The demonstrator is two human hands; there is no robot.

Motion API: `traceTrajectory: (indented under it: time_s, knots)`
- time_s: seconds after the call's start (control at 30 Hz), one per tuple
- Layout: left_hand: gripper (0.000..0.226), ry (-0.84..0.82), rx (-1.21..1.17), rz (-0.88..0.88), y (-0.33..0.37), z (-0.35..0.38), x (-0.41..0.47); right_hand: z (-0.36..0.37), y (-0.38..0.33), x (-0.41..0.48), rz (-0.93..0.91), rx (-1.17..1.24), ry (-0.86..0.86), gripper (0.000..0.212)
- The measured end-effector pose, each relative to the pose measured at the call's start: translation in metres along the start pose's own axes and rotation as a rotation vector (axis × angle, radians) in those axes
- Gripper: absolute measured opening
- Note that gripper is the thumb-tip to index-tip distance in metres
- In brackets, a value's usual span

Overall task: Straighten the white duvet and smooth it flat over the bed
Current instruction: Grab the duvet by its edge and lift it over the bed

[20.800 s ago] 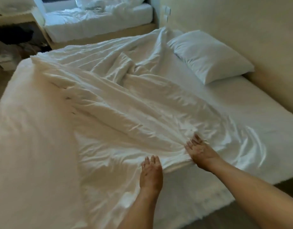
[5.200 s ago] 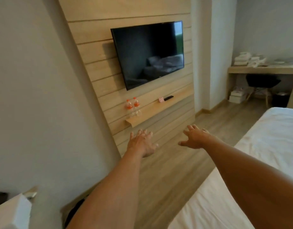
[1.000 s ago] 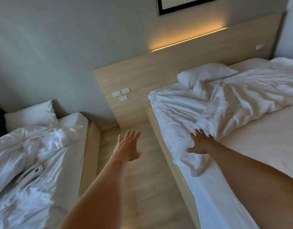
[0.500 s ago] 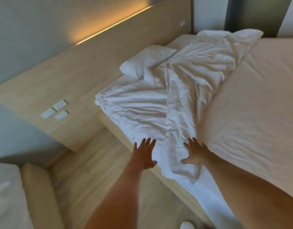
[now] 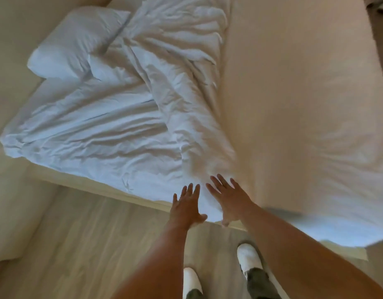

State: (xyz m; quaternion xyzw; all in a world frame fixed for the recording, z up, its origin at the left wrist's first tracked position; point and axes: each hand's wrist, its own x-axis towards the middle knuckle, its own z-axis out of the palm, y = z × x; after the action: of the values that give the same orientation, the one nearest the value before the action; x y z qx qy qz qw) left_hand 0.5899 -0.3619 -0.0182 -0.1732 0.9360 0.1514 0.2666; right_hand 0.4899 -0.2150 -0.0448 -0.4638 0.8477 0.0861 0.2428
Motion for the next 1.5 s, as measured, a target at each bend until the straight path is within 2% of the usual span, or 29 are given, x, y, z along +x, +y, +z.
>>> traceTrajectory:
  time_s: [0.07, 0.1, 0.2, 0.27, 0.33, 0.4, 0.47, 0.53, 0.6, 0.67, 0.73, 0.8, 0.87, 0.97, 1.1, 1.17, 1.27, 1.3, 1.37, 1.43, 1.5]
  knots:
    - [0.112, 0.013, 0.007, 0.050, -0.009, 0.020, 0.008, 0.024, -0.013, 0.003, 0.043, -0.010, 0.062, 0.139]
    - [0.116, 0.010, 0.009, 0.067, -0.014, 0.031, 0.009, 0.037, -0.021, 0.006, 0.064, 0.002, 0.103, 0.129]
    - [0.129, 0.024, 0.014, 0.088, -0.030, 0.059, 0.016, 0.055, -0.032, 0.023, 0.154, 0.076, 0.309, 0.080]
    - [0.135, 0.049, -0.024, 0.085, -0.037, 0.071, 0.020, 0.049, -0.034, 0.034, 0.190, 0.146, 0.338, 0.055]
    - [0.139, 0.084, -0.062, 0.067, -0.034, 0.076, 0.019, 0.038, -0.038, 0.037, 0.238, 0.273, 0.305, 0.046]
    - [0.132, 0.185, -0.128, 0.042, -0.025, 0.068, 0.015, 0.020, -0.044, 0.031, 0.262, 0.320, 0.376, 0.044]
    - [0.107, 0.321, -0.189, 0.010, -0.016, 0.041, 0.014, -0.007, -0.048, 0.023, 0.255, 0.371, 0.439, 0.043]
    - [0.069, 0.426, -0.244, -0.005, -0.018, -0.004, 0.015, -0.039, -0.048, 0.014, 0.232, 0.383, 0.511, 0.042]
    - [0.042, 0.514, -0.291, 0.014, -0.026, -0.057, 0.013, -0.069, -0.051, 0.007, 0.242, 0.383, 0.568, 0.049]
    - [0.029, 0.608, -0.248, 0.092, -0.035, -0.112, 0.005, -0.092, -0.063, 0.005, 0.290, 0.458, 0.550, 0.085]
    - [0.028, 0.707, -0.182, 0.185, -0.047, -0.162, -0.003, -0.113, -0.085, 0.007, 0.355, 0.544, 0.528, 0.124]
    - [0.031, 0.800, -0.137, 0.274, -0.064, -0.206, -0.014, -0.137, -0.109, 0.012, 0.449, 0.634, 0.582, 0.137]
    - [0.036, 0.862, -0.072, 0.319, -0.089, -0.246, -0.031, -0.166, -0.132, 0.017, 0.508, 0.697, 0.641, 0.137]
    - [0.045, 0.886, 0.033, 0.336, -0.131, -0.298, -0.062, -0.212, -0.168, 0.030, 0.442, 0.691, 0.698, 0.137]
    - [0.046, 0.954, 0.169, 0.290, -0.185, -0.352, -0.091, -0.276, -0.226, 0.061, 0.360, 0.623, 0.788, 0.138]
    - [0.047, 0.968, 0.181, 0.276, -0.208, -0.370, -0.100, -0.294, -0.250, 0.080, 0.380, 0.573, 0.799, 0.119]
    - [0.055, 0.958, 0.322, 0.210, -0.255, -0.392, -0.103, -0.315, -0.274, 0.108, 0.350, 0.612, 0.699, 0.077]
    - [0.065, 0.924, 0.384, 0.128, -0.277, -0.395, -0.098, -0.322, -0.279, 0.118, 0.327, 0.637, 0.657, 0.069]
    - [0.101, 0.854, 0.477, -0.032, -0.306, -0.390, -0.088, -0.336, -0.285, 0.143, 0.306, 0.635, 0.642, 0.058]
    - [0.131, 0.778, 0.455, 0.018, -0.314, -0.362, -0.065, -0.354, -0.291, 0.170, 0.311, 0.588, 0.671, 0.047]
    - [0.138, 0.665, 0.309, 0.055, -0.314, -0.325, -0.026, -0.378, -0.297, 0.199, 0.292, 0.542, 0.664, 0.039]
